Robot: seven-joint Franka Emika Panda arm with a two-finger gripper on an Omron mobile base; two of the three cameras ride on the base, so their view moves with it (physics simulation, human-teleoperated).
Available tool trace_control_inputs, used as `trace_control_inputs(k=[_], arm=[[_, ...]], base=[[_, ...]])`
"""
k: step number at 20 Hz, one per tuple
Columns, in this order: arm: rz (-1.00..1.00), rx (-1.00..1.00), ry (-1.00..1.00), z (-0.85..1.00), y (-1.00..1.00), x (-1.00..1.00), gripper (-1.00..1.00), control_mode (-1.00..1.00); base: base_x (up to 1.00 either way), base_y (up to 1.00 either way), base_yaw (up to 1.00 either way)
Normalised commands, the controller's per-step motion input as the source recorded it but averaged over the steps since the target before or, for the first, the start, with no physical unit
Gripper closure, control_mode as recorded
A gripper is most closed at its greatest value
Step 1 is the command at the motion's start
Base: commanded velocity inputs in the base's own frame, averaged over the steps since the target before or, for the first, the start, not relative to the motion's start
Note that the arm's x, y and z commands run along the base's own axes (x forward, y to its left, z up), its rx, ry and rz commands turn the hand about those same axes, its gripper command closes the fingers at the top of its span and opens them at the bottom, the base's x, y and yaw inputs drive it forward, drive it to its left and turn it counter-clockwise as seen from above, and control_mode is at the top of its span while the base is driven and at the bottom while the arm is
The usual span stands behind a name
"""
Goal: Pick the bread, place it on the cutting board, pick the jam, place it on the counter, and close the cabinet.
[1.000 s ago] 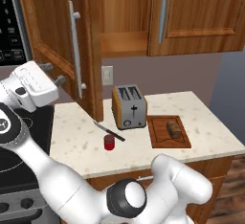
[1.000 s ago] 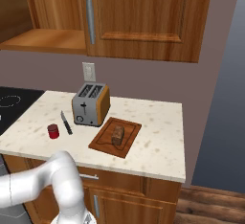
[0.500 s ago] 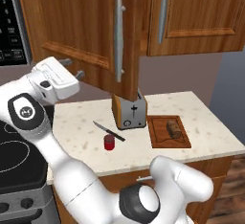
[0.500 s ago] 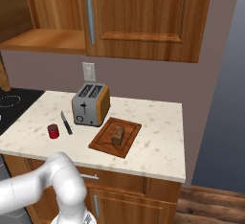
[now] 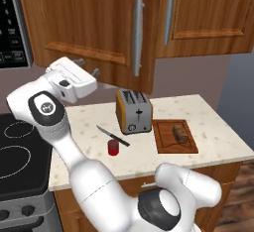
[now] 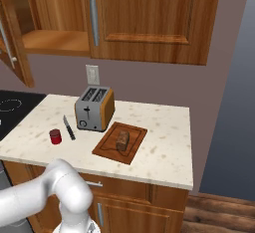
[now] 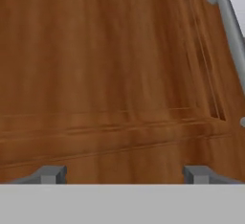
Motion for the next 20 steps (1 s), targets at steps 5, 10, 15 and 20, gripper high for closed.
trace_control_inputs(k=[5,10,15,20], arm=[[0.13,0.00,0.00,0.00,-0.30,0.34,-1.00,-1.00],[0.16,0.00,0.00,0.00,-0.33,0.41,-1.00,-1.00],[0.18,0.00,0.00,0.00,-0.35,0.45,-1.00,-1.00],[0.23,0.00,0.00,0.00,-0.41,0.48,-1.00,-1.00]], base=[[0.00,0.00,0.00],[0.00,0.00,0.00],[0.00,0.00,0.00],[0.00,0.00,0.00]])
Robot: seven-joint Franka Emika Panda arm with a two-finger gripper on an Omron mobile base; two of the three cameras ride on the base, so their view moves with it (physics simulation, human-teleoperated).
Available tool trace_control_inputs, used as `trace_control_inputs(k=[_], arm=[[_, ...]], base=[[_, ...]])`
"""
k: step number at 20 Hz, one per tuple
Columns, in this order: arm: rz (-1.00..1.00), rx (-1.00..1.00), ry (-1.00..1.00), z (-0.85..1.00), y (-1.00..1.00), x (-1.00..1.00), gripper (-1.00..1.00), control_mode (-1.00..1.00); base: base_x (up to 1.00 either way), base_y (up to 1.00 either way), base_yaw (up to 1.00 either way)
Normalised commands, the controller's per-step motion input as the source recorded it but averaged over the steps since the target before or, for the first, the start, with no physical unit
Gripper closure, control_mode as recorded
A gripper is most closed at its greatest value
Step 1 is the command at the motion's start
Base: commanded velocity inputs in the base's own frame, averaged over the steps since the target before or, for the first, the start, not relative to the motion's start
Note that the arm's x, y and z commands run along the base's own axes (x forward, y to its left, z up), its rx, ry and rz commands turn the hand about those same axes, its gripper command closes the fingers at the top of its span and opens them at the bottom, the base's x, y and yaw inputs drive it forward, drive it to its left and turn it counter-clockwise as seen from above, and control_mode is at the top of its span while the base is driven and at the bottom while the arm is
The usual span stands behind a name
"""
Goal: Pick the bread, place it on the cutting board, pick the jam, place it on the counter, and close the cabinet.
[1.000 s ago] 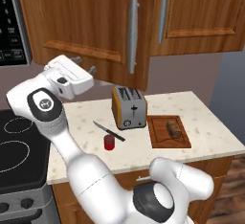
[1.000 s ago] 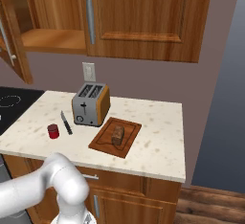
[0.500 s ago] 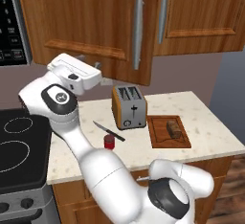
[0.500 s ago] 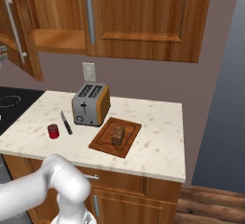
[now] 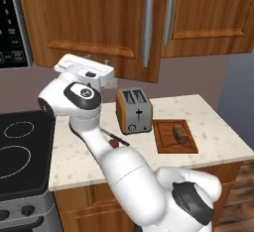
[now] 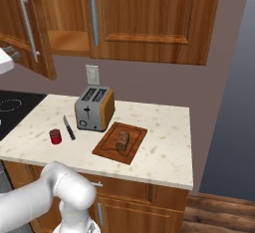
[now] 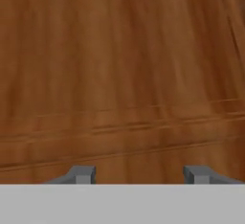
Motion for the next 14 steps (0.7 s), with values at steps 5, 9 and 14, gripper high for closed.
trace_control_inputs(k=[5,9,14], arm=[[0.25,0.00,0.01,0.00,-0.43,0.42,-1.00,-1.00],[0.24,0.00,0.00,0.00,-0.41,0.41,-1.00,-1.00],[0.24,0.00,0.00,0.00,-0.41,0.40,-1.00,-1.00]], base=[[0.00,0.00,0.00],[0.00,0.00,0.00],[0.00,0.00,0.00]])
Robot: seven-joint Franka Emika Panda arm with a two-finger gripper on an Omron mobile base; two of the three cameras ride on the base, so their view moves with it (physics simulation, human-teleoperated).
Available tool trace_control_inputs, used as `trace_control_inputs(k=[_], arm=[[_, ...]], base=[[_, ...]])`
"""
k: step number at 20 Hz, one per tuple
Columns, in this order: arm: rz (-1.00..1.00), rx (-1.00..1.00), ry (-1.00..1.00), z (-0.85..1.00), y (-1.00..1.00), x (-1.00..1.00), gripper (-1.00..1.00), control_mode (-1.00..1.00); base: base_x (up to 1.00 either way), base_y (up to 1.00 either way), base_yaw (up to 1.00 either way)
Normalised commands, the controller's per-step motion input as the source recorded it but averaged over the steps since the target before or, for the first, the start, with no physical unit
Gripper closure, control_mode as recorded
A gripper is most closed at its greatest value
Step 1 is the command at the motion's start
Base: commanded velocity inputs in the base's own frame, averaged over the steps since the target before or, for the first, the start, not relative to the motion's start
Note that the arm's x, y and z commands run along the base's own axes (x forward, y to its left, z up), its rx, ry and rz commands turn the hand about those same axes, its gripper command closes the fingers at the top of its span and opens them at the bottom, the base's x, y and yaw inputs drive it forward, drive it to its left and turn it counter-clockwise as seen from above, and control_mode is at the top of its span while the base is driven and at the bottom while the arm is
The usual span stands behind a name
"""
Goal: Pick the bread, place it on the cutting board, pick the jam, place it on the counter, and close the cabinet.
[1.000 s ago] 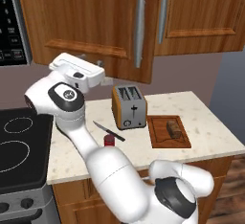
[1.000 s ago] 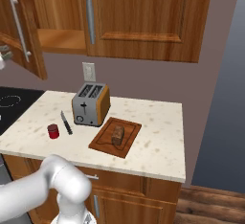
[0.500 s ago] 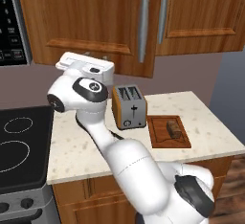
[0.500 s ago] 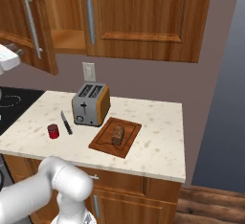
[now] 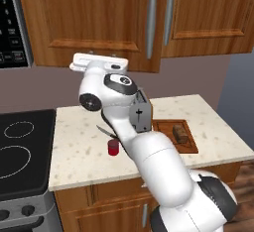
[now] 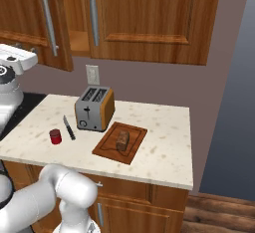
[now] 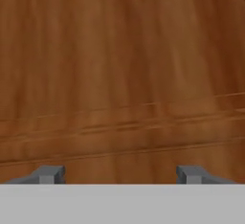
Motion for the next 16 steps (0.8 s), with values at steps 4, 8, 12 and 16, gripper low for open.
trace_control_inputs(k=[4,8,12,16], arm=[[0.23,0.00,0.00,0.00,-0.38,0.39,-1.00,-1.00],[0.21,0.00,0.00,0.00,-0.32,0.39,-1.00,-1.00],[0.19,0.00,0.00,0.00,-0.25,0.38,-1.00,-1.00],[0.16,0.00,0.00,0.00,-0.18,0.36,-1.00,-1.00]], base=[[0.00,0.00,0.00],[0.00,0.00,0.00],[0.00,0.00,0.00],[0.00,0.00,0.00]])
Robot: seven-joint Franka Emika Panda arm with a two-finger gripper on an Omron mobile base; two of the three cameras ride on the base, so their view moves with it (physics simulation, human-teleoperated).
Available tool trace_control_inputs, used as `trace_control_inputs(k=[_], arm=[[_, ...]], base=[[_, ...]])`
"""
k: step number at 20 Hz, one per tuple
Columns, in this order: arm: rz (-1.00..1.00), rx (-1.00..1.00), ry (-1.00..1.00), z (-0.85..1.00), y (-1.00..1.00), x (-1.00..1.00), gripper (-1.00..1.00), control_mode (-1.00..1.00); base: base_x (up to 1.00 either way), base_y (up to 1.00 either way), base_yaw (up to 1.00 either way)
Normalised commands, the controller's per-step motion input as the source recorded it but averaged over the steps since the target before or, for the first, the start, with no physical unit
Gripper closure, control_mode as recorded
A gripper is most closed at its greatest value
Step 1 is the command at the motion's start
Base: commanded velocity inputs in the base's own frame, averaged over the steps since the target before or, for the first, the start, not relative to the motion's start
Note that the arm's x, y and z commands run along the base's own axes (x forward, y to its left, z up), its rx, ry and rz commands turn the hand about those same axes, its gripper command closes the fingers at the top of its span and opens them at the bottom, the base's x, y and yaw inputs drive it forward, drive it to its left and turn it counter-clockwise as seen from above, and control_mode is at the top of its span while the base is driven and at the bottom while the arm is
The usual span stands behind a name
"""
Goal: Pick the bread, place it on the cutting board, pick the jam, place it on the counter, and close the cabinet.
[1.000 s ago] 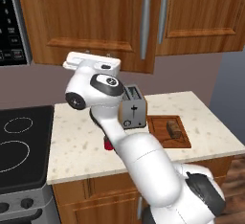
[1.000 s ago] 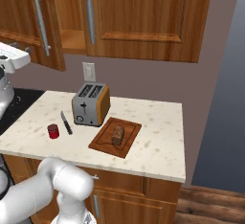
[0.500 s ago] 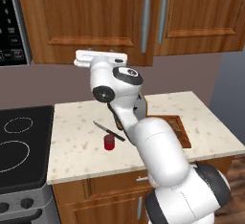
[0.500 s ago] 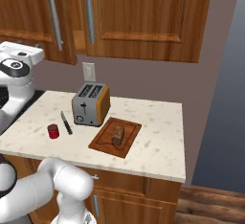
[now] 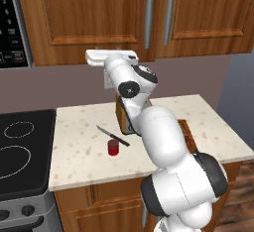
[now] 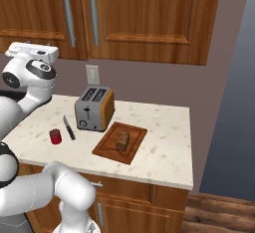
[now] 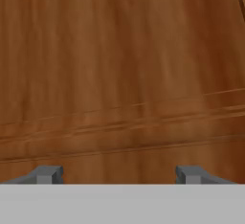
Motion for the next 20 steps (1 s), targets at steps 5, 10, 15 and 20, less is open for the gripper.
trace_control_inputs(k=[5,10,15,20], arm=[[0.11,0.00,0.02,0.00,-0.04,0.36,-1.00,-1.00],[0.06,0.00,0.04,0.00,0.00,0.36,-1.00,-1.00],[0.03,0.00,0.07,0.00,0.00,0.31,-1.00,-1.00],[0.03,0.00,0.09,0.00,0.00,0.16,-1.00,-1.00]], base=[[0.00,0.00,0.00],[0.00,0.00,0.00],[0.00,0.00,0.00],[0.00,0.00,0.00]])
